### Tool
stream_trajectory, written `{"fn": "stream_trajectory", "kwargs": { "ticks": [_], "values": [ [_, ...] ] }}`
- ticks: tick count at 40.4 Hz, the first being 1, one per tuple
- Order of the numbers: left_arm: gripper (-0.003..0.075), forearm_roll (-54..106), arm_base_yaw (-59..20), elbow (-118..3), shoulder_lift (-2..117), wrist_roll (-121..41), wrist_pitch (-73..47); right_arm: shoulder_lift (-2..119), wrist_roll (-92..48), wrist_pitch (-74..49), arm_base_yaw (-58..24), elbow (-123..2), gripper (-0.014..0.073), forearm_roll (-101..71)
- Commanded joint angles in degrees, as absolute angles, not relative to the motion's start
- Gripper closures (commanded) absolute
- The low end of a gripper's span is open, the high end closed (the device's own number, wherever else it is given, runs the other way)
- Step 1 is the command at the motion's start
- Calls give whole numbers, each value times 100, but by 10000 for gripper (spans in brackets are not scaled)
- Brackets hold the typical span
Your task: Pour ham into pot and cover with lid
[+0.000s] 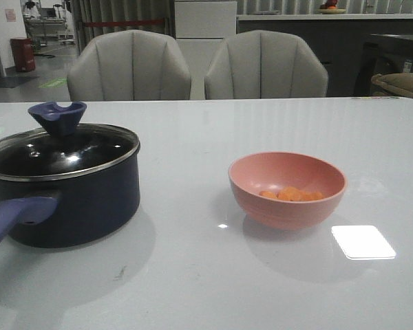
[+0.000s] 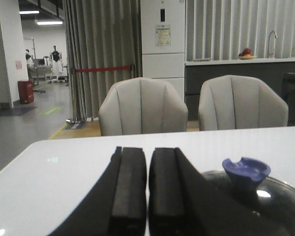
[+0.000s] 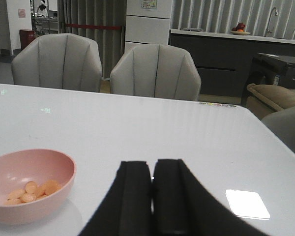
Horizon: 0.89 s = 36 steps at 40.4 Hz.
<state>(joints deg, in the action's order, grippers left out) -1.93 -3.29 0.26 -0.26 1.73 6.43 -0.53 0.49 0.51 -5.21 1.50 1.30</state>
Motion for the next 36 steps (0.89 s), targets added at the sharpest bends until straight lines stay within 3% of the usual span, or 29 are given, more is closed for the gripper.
{"fn": "stream_trajectory", "kwargs": {
  "ticks": [1,8,24,36],
  "values": [
    [601,-176,-326,140,-132,198,1580,-173,38,535,-492,126,434,202],
    [601,-164,-326,-293,-91,198,1743,-173,38,535,-492,126,434,202],
    [601,114,-326,-2139,1327,198,-1217,-173,38,535,-492,126,434,202],
    [601,324,-326,-2139,1826,198,-1232,-173,38,535,-492,126,434,202]
  ]
}}
